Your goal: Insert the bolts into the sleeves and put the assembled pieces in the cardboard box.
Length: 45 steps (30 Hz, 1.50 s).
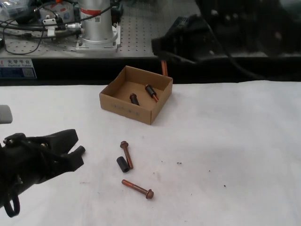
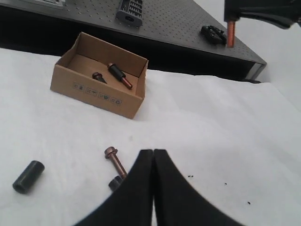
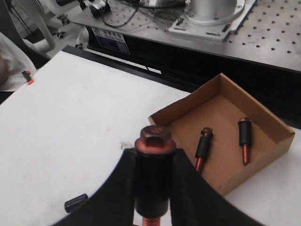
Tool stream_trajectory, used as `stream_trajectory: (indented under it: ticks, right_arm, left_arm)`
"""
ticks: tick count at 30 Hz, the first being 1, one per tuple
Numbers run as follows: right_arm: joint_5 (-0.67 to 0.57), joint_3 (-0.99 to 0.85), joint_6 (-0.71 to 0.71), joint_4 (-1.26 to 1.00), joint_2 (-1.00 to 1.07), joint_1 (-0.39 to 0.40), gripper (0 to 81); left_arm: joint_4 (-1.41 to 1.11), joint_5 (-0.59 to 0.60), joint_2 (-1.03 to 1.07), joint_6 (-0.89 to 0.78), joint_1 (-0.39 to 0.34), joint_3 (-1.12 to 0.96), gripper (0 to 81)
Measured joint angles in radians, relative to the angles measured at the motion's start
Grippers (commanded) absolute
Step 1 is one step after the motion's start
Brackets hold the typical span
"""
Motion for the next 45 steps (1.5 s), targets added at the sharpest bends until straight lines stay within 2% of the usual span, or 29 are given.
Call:
stream_trajectory:
  ticks: [8,16,33,36,38,40,42,43,45]
  right_arm:
    - [0.047,-0.285,0.0,0.089,0.316,-0.035,6.4]
    - [0.052,-0.474,0.011,0.099,0.528,-0.057,6.4]
    - [0.033,-0.553,0.028,0.099,0.64,-0.057,6.2]
    - [-0.021,-0.553,0.038,0.088,0.64,-0.058,0.3]
    - [-0.032,-0.553,0.046,0.076,0.64,-0.058,12.2]
    - [-0.038,-0.553,0.051,0.072,0.64,-0.058,31.2]
    - [-0.039,-0.553,0.052,0.069,0.64,-0.054,45.6]
    - [-0.039,-0.553,0.052,0.07,0.64,-0.054,49.7]
    - [-0.042,-0.553,0.052,0.064,0.64,-0.052,50.3]
  left_arm:
    - [-0.011,-0.104,0.0,0.038,0.0,0.026,0.6]
    - [-0.011,-0.113,0.0,0.038,0.0,0.026,0.6]
    - [-0.011,-0.118,0.0,0.055,0.0,0.026,0.6]
    - [-0.011,-0.118,0.0,0.064,0.0,0.026,0.6]
    - [-0.011,-0.12,0.0,0.067,0.0,0.026,0.6]
    - [-0.011,-0.121,0.0,0.078,0.0,0.026,0.6]
    - [-0.011,-0.121,0.0,0.09,0.0,0.026,0.6]
    - [-0.011,-0.121,0.0,0.09,0.0,0.026,0.6]
    - [-0.011,-0.121,0.0,0.09,0.0,0.026,0.6]
